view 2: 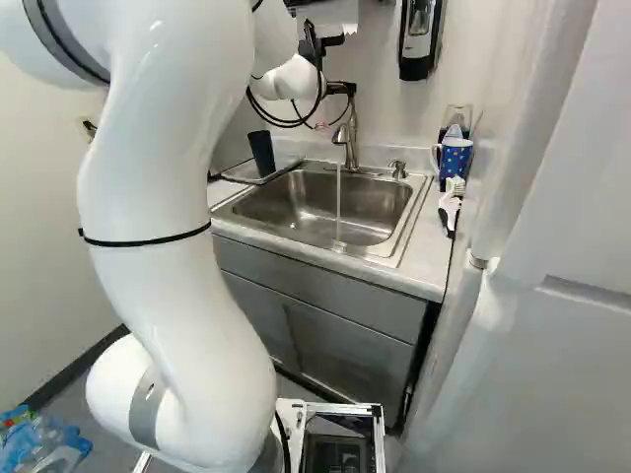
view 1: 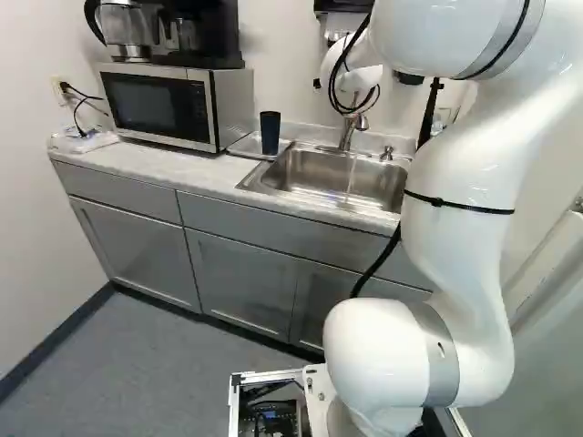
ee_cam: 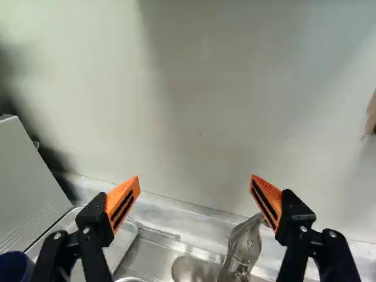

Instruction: Rinse the cup and place it in the tray

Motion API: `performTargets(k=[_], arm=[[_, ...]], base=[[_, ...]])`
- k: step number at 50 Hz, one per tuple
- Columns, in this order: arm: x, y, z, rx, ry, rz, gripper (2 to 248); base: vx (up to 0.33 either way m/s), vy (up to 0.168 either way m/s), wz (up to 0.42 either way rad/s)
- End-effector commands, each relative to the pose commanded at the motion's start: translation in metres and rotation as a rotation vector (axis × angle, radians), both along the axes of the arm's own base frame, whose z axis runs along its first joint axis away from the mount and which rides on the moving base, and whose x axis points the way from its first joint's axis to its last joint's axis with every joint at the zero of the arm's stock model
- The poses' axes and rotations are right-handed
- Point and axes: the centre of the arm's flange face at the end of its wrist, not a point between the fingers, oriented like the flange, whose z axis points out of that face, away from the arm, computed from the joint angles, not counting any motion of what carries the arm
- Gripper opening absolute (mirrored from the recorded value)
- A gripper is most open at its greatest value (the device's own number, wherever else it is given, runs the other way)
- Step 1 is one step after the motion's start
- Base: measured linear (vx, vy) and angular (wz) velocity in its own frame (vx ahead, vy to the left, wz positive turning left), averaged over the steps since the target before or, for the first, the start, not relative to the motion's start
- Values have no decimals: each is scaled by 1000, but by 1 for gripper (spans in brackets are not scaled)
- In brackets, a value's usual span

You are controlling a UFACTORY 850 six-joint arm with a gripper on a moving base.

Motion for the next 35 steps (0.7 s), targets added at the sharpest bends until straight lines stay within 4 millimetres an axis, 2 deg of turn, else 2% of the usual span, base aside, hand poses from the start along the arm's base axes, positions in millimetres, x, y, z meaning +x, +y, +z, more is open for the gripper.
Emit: performTargets(k=[35], arm=[[-15, 0, -3, 7, 56, -5, 247]], base=[[0, 0, 0]])
